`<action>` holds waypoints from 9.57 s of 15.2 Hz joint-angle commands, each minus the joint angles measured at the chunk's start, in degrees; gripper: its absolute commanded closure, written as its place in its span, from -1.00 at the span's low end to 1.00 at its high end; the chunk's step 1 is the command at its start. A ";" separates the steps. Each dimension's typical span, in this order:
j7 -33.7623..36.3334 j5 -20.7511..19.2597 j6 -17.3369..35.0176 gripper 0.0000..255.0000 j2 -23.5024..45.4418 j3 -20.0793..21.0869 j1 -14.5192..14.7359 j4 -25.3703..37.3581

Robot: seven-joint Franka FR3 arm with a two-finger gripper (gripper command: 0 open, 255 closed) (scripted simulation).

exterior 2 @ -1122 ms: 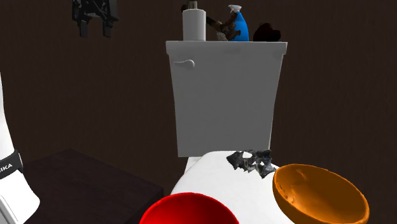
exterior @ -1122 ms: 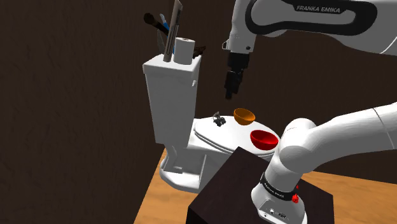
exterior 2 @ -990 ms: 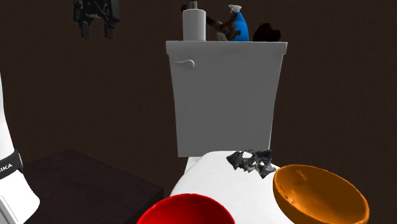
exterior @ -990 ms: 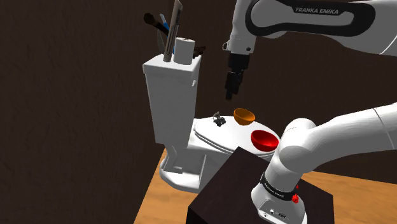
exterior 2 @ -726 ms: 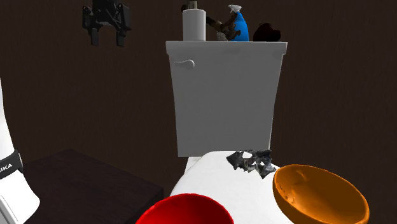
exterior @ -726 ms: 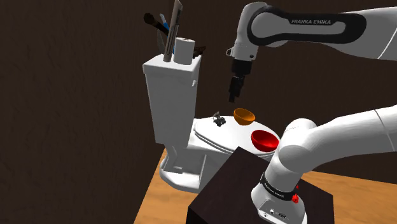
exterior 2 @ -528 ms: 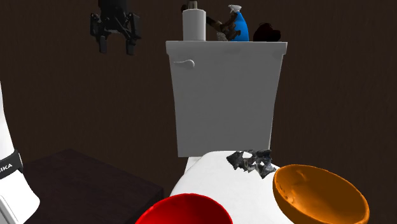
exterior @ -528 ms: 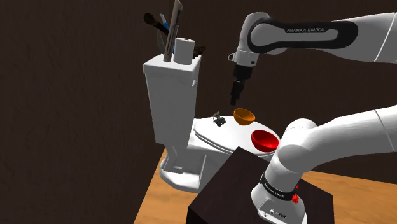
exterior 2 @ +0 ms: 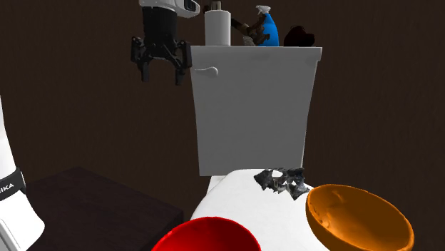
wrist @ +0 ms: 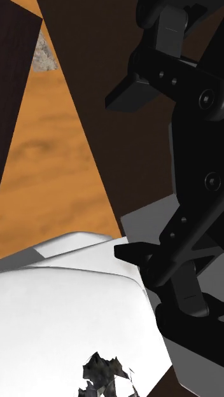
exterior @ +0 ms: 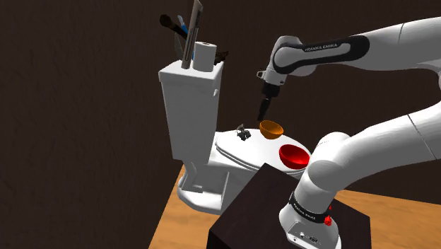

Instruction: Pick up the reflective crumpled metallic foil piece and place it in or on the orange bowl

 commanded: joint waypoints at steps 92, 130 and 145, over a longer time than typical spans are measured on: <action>-72.77 51.82 -8.28 1.00 68.91 -28.06 -9.03 49.87; -86.51 58.23 -10.16 1.00 83.65 -23.69 -26.90 58.66; -85.01 56.10 -15.55 -1.00 82.18 -25.06 -29.02 63.48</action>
